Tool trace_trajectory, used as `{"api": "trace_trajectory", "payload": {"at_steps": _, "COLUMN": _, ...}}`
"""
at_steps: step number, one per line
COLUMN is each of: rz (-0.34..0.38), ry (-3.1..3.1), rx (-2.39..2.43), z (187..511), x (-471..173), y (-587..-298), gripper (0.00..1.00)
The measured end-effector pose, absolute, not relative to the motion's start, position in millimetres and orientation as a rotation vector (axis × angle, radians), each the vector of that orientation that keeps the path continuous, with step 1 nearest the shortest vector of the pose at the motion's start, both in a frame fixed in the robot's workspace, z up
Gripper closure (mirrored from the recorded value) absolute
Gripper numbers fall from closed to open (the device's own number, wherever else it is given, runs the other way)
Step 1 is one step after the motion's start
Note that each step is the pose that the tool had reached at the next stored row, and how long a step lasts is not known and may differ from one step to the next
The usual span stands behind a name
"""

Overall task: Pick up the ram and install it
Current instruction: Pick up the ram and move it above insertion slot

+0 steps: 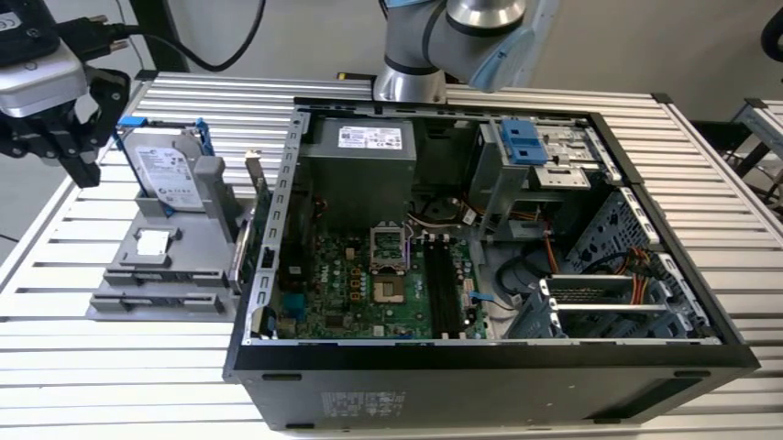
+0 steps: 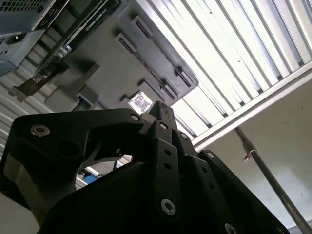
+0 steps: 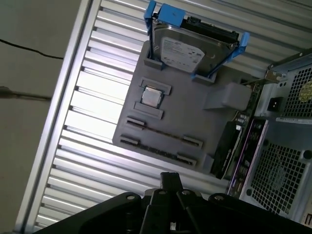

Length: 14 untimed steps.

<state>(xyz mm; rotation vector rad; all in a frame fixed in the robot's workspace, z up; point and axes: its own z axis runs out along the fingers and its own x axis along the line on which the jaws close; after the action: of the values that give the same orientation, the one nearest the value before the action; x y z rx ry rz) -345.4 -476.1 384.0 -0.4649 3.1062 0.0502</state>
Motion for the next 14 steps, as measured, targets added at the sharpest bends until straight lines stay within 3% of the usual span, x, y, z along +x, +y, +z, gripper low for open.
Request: {"api": "trace_trajectory", "payload": {"at_steps": 14, "rz": 0.05, "ry": 3.074, "rx": -0.654, "z": 383.9, "x": -345.4, "y": -476.1, "gripper": 1.0}}
